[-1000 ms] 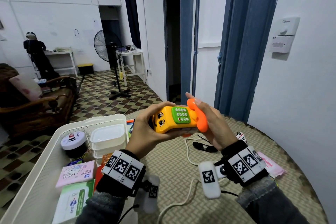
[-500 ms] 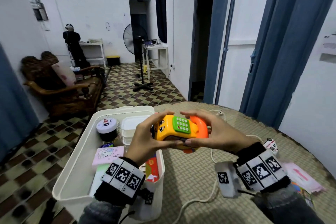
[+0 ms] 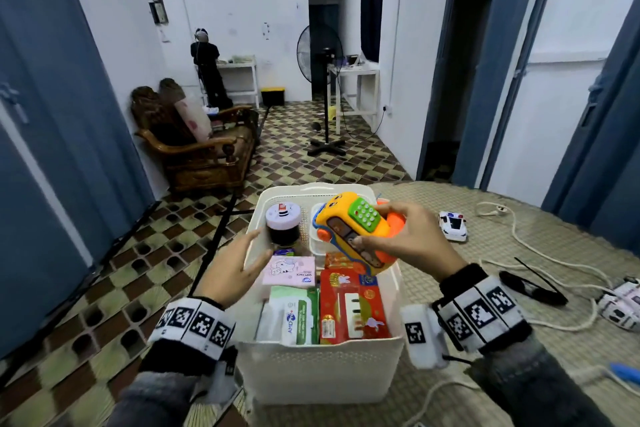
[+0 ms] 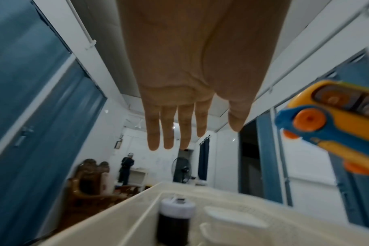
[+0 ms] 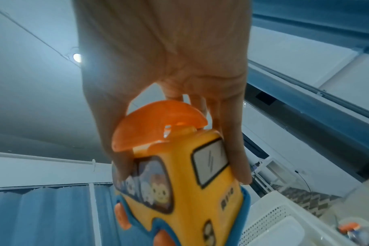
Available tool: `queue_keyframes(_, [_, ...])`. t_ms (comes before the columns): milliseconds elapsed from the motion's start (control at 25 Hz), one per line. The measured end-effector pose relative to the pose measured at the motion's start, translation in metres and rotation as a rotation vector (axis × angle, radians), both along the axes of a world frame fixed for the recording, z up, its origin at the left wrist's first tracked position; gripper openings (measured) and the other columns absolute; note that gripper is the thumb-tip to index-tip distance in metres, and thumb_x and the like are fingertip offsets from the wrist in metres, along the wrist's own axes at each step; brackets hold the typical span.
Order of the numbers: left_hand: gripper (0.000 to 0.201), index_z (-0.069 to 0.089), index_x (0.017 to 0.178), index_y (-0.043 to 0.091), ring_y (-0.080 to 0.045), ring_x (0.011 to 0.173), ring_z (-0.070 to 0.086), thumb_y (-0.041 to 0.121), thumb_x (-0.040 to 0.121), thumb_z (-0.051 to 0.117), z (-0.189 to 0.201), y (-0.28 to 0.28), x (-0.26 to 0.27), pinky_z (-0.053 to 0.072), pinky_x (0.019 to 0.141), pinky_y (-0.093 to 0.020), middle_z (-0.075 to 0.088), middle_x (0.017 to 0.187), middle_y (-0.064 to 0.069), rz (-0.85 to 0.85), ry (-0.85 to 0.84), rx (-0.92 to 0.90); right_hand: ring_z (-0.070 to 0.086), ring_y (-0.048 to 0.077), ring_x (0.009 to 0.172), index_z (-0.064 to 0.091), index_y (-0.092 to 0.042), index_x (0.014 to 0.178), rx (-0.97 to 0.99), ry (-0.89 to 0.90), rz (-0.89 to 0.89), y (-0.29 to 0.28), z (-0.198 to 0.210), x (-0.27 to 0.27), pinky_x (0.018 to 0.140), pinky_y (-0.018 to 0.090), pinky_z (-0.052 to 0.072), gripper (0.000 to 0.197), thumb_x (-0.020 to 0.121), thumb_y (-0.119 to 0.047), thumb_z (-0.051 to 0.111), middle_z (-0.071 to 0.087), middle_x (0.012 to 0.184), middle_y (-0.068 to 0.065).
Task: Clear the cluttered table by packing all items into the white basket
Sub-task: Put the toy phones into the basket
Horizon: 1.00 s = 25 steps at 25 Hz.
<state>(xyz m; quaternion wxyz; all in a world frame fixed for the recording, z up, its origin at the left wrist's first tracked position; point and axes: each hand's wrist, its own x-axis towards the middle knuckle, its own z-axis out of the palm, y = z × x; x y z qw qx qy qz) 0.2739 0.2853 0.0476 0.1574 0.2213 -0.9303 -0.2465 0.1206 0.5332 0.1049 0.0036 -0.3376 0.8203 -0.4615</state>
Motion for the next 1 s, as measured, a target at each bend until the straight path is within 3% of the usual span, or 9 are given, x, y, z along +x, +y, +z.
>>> queue_keyframes(120, [0.092,-0.003,0.152,0.018,-0.023,0.142,0.024,0.044,0.089,0.059,-0.036,-0.023,0.005,0.027,0.115,-0.04,0.004,0.16,-0.005,-0.041,-0.381,0.028,0.059,0.006,0.084,0.062,-0.017,0.105,0.035,-0.094,-0.003,-0.026,-0.007,-0.005,0.074,0.021,0.048,0.055,0.059,-0.033,0.089,0.059,0.089,-0.014])
queue_keyframes(240, [0.103,-0.017,0.149,0.018,-0.019,0.145,0.015,0.026,0.088,0.065,-0.059,-0.033,0.006,0.023,0.116,-0.032,-0.017,0.158,0.0,-0.098,-0.286,0.078,0.06,0.012,0.088,0.062,-0.014,0.106,0.113,-0.107,0.005,-0.06,-0.021,-0.013,0.07,0.026,0.047,0.06,0.059,-0.039,0.088,0.063,0.096,-0.005])
queue_keyframes(320, [0.1,-0.011,0.15,0.018,-0.016,0.145,0.017,0.009,0.085,0.065,-0.067,-0.038,0.005,0.023,0.109,-0.019,-0.009,0.16,0.001,-0.077,-0.173,0.079,0.061,0.014,0.085,0.062,-0.016,0.099,0.168,-0.149,0.001,-0.081,-0.032,-0.018,0.068,0.029,0.05,0.055,0.058,-0.041,0.088,0.064,0.091,-0.004])
queue_keyframes(400, [0.098,-0.002,0.152,0.021,-0.021,0.13,0.043,-0.003,0.08,0.059,-0.069,-0.037,0.004,0.035,0.097,-0.017,0.023,0.155,-0.006,-0.004,-0.112,0.169,0.06,0.014,0.079,0.062,-0.018,0.087,0.249,-0.17,-0.036,-0.099,-0.041,-0.023,0.067,0.03,0.048,0.048,0.056,-0.044,0.087,0.062,0.081,-0.006])
queue_keyframes(480, [0.095,0.004,0.152,0.026,-0.019,0.08,0.06,-0.006,0.079,0.055,-0.069,-0.036,0.006,0.045,0.063,-0.016,0.06,0.11,-0.011,0.077,-0.106,0.248,0.061,0.016,0.073,0.064,-0.018,0.074,0.299,-0.22,-0.058,-0.121,-0.054,-0.026,0.062,0.03,0.047,0.043,0.053,-0.049,0.086,0.063,0.072,-0.003])
queue_keyframes(560, [0.092,0.006,0.15,0.03,-0.014,0.061,0.053,-0.005,0.08,0.054,-0.069,-0.035,0.008,0.036,0.046,-0.012,0.057,0.082,-0.004,0.096,-0.134,0.252,0.062,0.02,0.071,0.065,-0.014,0.067,0.353,-0.257,-0.062,-0.146,-0.072,-0.029,0.055,0.029,0.043,0.042,0.055,-0.05,0.083,0.065,0.068,0.002])
queue_keyframes(720, [0.093,0.005,0.15,0.032,-0.011,0.061,0.053,-0.005,0.08,0.054,-0.069,-0.037,0.01,0.035,0.044,-0.012,0.057,0.078,0.0,0.096,-0.113,0.312,0.064,0.027,0.088,0.066,-0.009,0.095,0.498,-0.296,-0.067,-0.183,-0.111,-0.028,0.069,0.03,0.049,0.055,0.06,-0.05,0.077,0.068,0.094,0.011])
queue_keyframes(840, [0.091,0.006,0.151,0.03,-0.01,0.055,0.046,-0.004,0.08,0.052,-0.068,-0.036,0.011,0.034,0.045,-0.014,0.049,0.068,0.002,0.091,-0.117,0.303,0.063,0.027,0.091,0.063,-0.01,0.1,0.523,-0.28,-0.076,-0.204,-0.132,-0.018,0.076,0.031,0.048,0.057,0.064,-0.053,0.072,0.067,0.098,0.012])
queue_keyframes(1000, [0.089,0.007,0.151,0.033,-0.019,0.058,0.047,-0.001,0.082,0.051,-0.069,-0.037,0.01,0.029,0.052,-0.021,0.053,0.073,-0.005,0.105,-0.08,0.332,0.063,0.017,0.093,0.053,-0.019,0.117,0.236,-0.457,0.124,-0.208,-0.135,-0.011,0.081,0.035,0.053,0.061,0.07,-0.05,0.076,0.062,0.105,0.0])
